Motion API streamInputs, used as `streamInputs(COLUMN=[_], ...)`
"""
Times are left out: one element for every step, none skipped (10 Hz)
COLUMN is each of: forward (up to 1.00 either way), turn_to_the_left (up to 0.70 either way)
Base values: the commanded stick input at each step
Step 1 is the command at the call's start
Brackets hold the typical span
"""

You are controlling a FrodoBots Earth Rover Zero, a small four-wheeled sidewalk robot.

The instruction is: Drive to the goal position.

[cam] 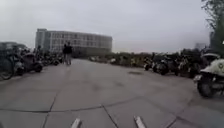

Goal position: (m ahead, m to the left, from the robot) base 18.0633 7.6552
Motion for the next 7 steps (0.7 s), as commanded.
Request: streamInputs(forward=[1.0, 1.0, 1.0, 1.0, 1.0, 1.0, 1.0], turn_to_the_left=[0.06, 0.06, 0.06, 0.06, 0.06, 0.06, 0.06])
